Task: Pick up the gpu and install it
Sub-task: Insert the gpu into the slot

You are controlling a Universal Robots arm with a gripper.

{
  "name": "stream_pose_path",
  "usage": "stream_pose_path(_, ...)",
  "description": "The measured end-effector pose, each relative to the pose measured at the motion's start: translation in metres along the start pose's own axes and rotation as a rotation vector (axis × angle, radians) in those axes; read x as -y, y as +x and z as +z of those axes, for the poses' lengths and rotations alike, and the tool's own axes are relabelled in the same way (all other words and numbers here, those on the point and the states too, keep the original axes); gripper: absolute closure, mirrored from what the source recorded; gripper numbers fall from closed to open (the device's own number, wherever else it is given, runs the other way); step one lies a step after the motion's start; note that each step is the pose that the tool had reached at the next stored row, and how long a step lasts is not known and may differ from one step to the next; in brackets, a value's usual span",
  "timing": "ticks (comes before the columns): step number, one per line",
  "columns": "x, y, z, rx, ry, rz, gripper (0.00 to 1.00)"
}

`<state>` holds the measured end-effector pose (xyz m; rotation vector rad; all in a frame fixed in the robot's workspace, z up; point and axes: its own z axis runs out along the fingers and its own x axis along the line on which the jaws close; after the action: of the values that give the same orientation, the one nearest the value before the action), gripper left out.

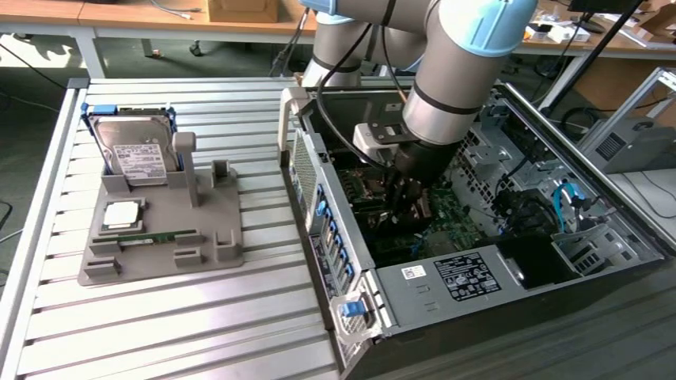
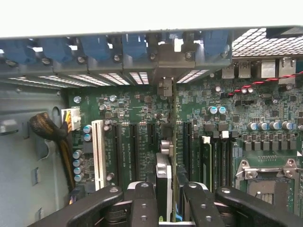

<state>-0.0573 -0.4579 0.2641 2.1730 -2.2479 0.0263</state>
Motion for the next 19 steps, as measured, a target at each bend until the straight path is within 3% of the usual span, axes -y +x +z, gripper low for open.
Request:
stream_pose_path(3,-0.0001,0.0001,-0.0008,0.0022,-0.0002,0.0,0.73)
stream_pose_path(6,0.0,0.0,-0.0007,0.018,-0.0006,0.0,0.73)
stream_pose_path(9,0.0,0.0,-0.0007,0.0396,-0.0013,0.0,0.73)
stream_pose_path(10,-0.0001,0.0,-0.0008,0.0443,-0.0016,0.0,0.73)
stream_pose_path(13,0.0,0.0,-0.0007,0.0545,-0.0019,0.0,0.73)
stream_pose_path(17,-0.0015,0.0005,-0.0007,0.0618,-0.002,0.0,0.73)
stream_pose_path(19,-0.0034,0.0007,-0.0007,0.0687,-0.0023,0.0,0.73)
